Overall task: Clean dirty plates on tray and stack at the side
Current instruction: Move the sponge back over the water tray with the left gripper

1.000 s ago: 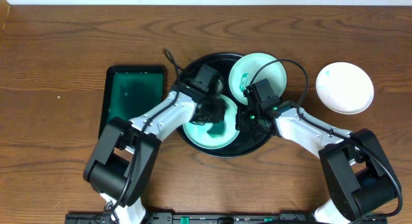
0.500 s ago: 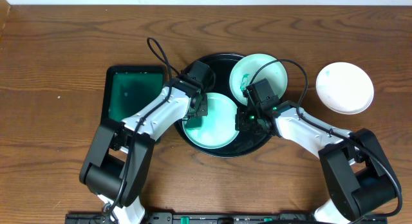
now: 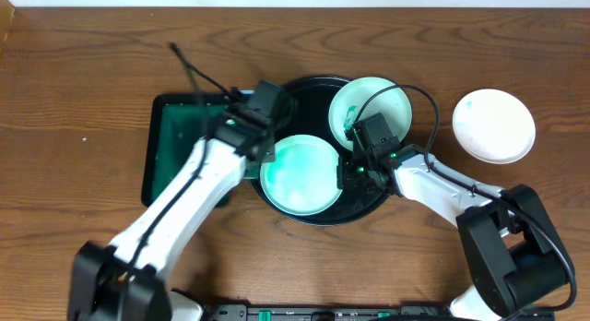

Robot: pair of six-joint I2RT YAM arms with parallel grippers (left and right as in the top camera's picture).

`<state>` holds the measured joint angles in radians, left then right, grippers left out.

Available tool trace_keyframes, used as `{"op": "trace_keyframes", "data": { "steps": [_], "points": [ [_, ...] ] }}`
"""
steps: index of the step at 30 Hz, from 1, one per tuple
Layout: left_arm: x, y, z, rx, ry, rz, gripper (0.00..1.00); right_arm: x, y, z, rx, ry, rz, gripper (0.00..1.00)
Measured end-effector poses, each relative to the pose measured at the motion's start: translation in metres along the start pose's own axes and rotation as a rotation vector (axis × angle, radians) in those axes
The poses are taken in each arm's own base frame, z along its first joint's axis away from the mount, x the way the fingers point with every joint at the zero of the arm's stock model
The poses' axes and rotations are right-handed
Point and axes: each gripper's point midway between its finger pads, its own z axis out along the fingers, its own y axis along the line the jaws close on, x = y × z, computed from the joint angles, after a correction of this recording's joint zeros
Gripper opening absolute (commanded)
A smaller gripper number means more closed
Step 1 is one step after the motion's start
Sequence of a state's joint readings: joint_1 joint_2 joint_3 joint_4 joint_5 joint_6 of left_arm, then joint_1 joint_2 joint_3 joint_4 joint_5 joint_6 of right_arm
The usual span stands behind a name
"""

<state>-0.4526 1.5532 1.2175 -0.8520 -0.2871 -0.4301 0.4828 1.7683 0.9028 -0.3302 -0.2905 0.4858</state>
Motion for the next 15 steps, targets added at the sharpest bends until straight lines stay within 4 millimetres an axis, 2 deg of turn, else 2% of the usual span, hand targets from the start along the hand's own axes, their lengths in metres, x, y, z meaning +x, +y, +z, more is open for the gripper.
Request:
{"op": "trace_keyframes", "data": {
  "steps": [3,5,10,15],
  "points": [
    [0.001,0.022,-0.007,-0.033,0.017,-0.054,0.07,0.002,0.002,-0.009,0.002,-0.001,-0.051,0.02],
    [0.005,0.036,-0.004,-0.063,0.049,-0.092,0.07,-0.004,0.017,-0.030,-0.022,-0.052,-0.140,0.02],
    [0.008,0.042,0.001,-0.058,0.085,-0.129,0.07,-0.012,0.034,-0.073,-0.024,-0.163,-0.269,0.01],
    [0.009,0.041,0.001,-0.048,0.093,-0.138,0.07,-0.021,0.029,-0.113,0.058,-0.279,-0.316,0.01]
  ]
}}
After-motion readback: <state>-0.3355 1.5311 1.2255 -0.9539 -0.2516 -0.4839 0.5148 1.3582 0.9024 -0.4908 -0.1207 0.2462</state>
